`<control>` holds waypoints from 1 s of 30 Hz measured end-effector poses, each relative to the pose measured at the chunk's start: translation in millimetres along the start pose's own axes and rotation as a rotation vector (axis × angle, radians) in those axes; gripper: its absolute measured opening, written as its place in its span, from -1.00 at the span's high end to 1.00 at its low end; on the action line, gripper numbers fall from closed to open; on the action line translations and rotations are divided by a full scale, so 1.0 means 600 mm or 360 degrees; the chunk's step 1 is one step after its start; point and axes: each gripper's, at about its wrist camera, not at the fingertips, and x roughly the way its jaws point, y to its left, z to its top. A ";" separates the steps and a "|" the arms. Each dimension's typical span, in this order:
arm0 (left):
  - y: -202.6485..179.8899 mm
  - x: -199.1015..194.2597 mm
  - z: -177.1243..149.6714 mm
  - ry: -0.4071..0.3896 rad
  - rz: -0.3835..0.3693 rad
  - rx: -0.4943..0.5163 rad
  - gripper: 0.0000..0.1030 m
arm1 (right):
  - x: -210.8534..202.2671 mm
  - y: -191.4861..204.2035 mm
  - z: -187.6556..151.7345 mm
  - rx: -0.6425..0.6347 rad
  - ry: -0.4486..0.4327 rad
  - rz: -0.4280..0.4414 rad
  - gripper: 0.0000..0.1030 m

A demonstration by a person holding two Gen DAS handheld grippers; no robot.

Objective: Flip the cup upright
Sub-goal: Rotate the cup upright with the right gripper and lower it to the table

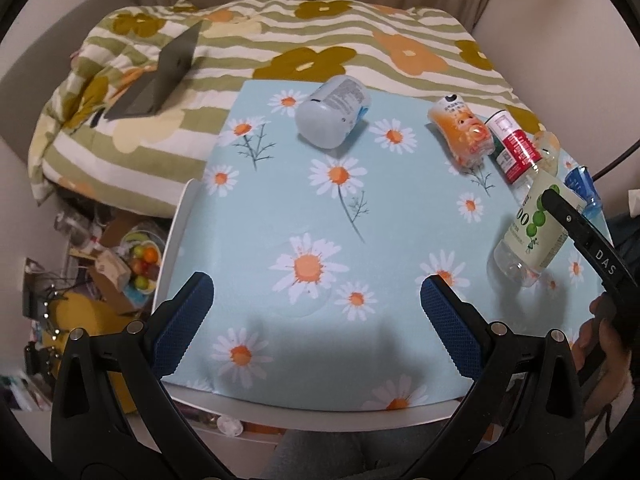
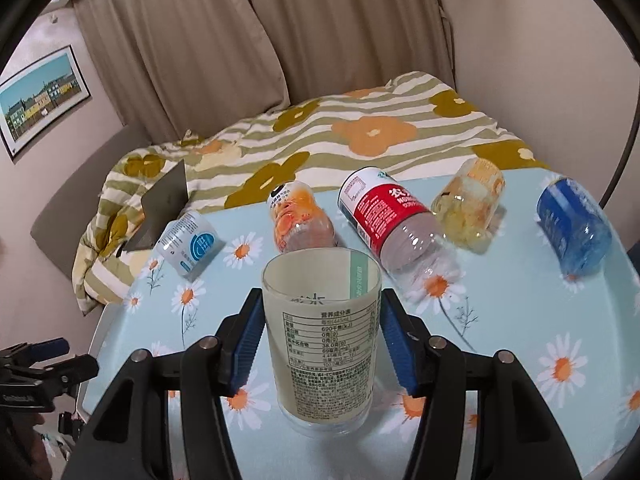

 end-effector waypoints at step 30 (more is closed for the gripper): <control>-0.011 -0.015 -0.076 -0.0025 -0.0012 -0.0028 -1.00 | -0.052 0.050 -0.088 -0.0383 -0.0046 -0.0146 -0.13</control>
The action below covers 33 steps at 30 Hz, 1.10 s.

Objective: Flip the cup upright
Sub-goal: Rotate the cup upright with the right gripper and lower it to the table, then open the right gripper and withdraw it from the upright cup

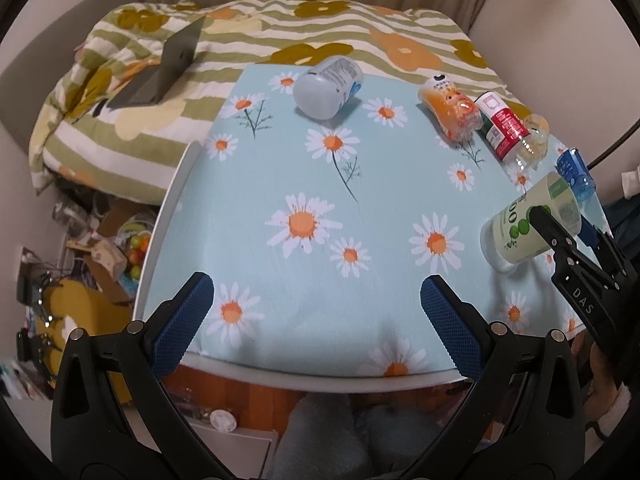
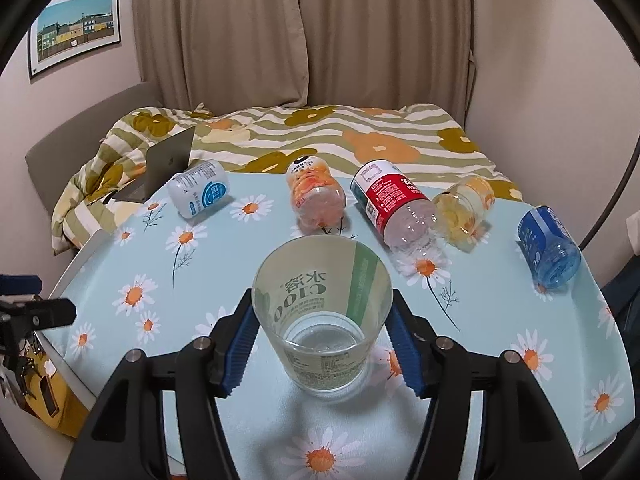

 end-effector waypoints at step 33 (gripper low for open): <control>-0.151 -0.196 -0.017 -0.0210 0.0015 0.0091 -1.00 | -0.228 -0.124 0.064 0.0150 0.0215 -0.0010 -1.00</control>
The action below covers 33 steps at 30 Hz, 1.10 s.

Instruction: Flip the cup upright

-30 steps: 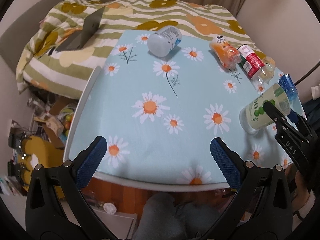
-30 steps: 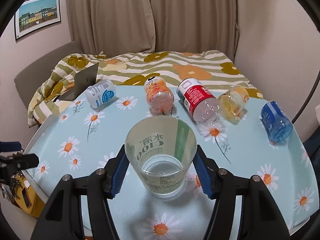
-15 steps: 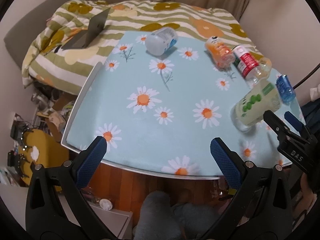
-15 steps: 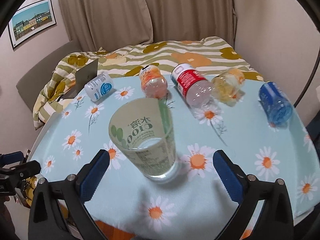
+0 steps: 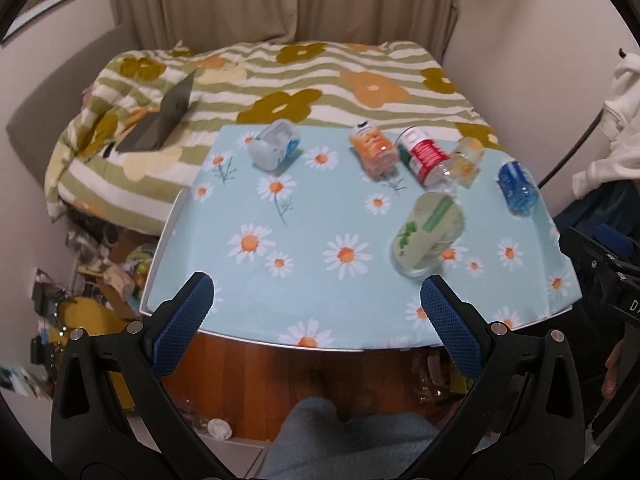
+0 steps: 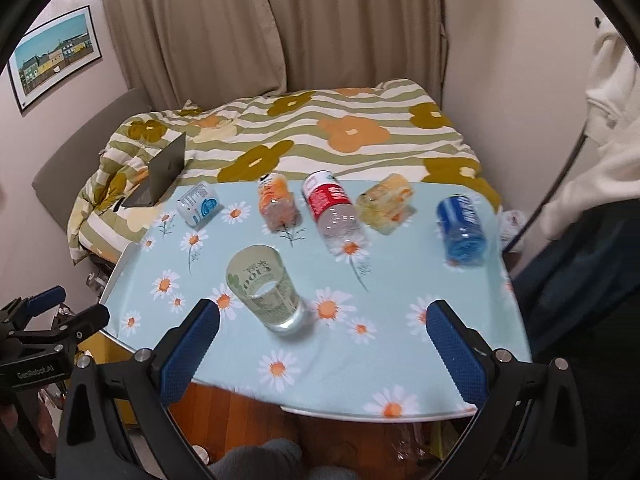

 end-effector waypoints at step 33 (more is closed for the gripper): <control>-0.038 -0.037 0.016 -0.0137 -0.0014 0.0105 -1.00 | -0.047 -0.018 0.007 0.0029 -0.0024 -0.0102 -1.00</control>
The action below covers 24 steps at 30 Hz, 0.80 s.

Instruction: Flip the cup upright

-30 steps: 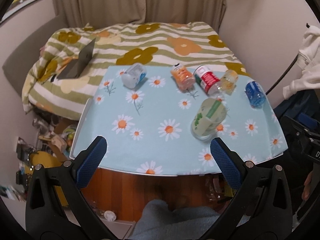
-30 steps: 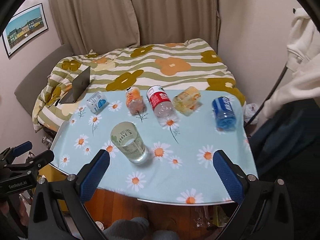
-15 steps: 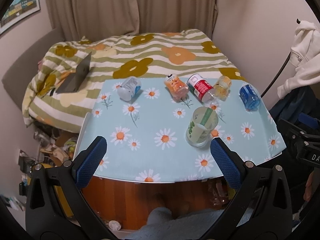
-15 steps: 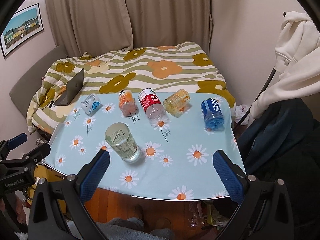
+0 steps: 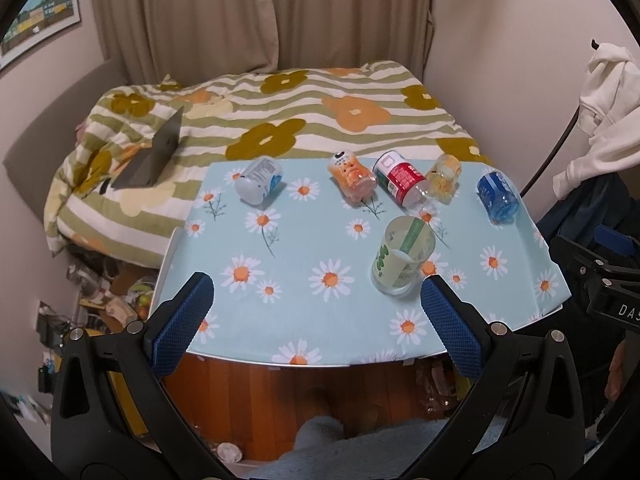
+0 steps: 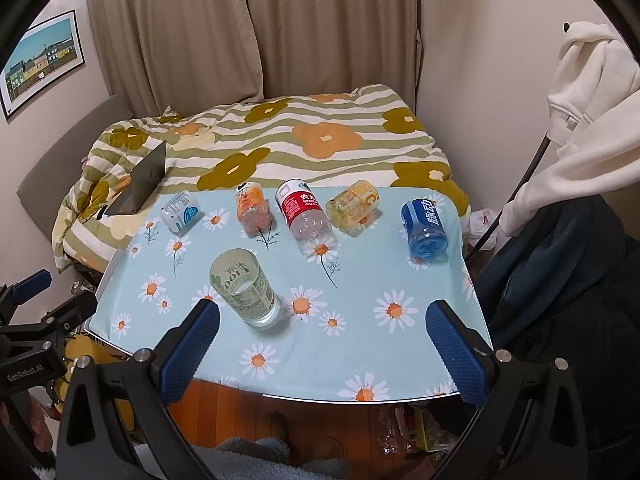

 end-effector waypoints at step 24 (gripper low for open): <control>-0.003 -0.005 0.009 -0.0014 -0.0009 0.0004 -1.00 | 0.003 -0.004 0.005 0.0003 0.0000 -0.0005 -1.00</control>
